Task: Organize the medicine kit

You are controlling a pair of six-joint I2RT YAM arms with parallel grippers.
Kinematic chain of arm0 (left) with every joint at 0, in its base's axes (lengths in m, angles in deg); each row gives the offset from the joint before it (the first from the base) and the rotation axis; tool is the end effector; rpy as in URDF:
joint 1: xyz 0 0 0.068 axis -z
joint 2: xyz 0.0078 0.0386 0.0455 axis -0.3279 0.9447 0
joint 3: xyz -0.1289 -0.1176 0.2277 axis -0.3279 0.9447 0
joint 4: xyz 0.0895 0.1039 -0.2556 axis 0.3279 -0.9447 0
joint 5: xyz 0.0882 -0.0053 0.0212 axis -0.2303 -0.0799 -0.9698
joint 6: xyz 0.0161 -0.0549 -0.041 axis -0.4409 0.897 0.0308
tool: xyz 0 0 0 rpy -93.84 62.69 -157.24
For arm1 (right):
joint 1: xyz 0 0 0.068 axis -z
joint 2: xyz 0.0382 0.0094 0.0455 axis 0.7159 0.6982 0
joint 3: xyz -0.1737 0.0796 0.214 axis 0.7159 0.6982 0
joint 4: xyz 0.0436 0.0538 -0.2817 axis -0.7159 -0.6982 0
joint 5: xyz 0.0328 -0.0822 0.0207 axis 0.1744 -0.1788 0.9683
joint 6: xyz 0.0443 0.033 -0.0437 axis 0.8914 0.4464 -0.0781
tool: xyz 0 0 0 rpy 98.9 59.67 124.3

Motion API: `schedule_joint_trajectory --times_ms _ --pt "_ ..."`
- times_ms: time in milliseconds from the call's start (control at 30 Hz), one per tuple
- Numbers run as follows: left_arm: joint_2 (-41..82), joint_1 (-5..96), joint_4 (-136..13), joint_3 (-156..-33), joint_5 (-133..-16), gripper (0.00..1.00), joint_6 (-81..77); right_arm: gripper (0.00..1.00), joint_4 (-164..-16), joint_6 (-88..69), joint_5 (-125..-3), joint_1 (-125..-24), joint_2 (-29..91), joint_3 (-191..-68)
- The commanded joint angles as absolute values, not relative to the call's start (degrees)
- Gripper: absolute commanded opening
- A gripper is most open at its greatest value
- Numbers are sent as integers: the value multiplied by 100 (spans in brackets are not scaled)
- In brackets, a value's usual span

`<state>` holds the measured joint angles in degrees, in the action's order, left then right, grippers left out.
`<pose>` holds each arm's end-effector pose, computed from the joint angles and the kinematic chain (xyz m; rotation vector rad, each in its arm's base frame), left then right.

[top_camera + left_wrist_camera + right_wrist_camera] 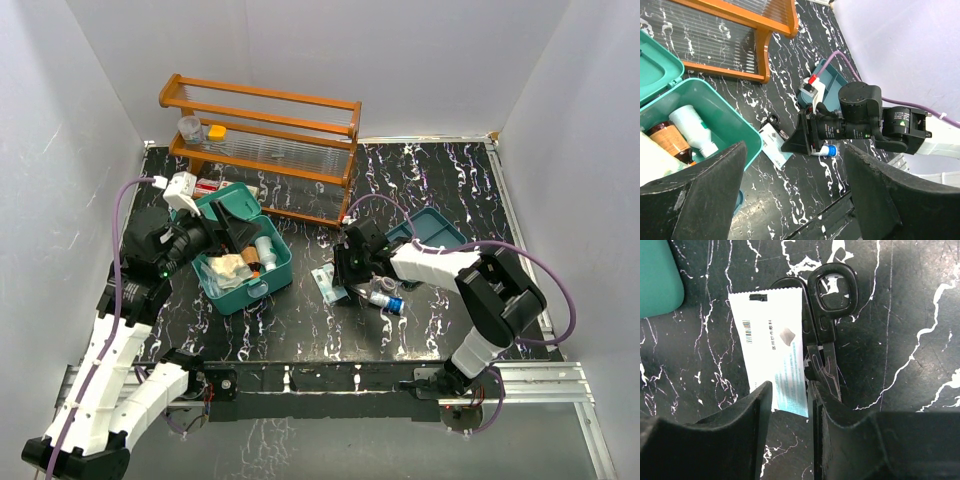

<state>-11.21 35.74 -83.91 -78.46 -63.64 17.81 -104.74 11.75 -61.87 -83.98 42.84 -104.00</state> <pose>0.1880 -0.0757 0.4042 0.0326 1.7929 -0.8928 0.2661 0.2226 0.1377 -0.3080 2.6834 0.6186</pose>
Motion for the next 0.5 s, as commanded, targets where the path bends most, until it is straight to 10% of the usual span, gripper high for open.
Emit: schedule_joint_trajectory --times_ms 0,467 --pt "-1160 3551 -8517 -7825 -6396 77 1745 32 -10254 1264 -6290 -8460 4333 -10647" --pt "-1047 3551 -8521 -7862 -6602 78 1658 30 -10634 1280 -6745 -8780 4596 -11052"
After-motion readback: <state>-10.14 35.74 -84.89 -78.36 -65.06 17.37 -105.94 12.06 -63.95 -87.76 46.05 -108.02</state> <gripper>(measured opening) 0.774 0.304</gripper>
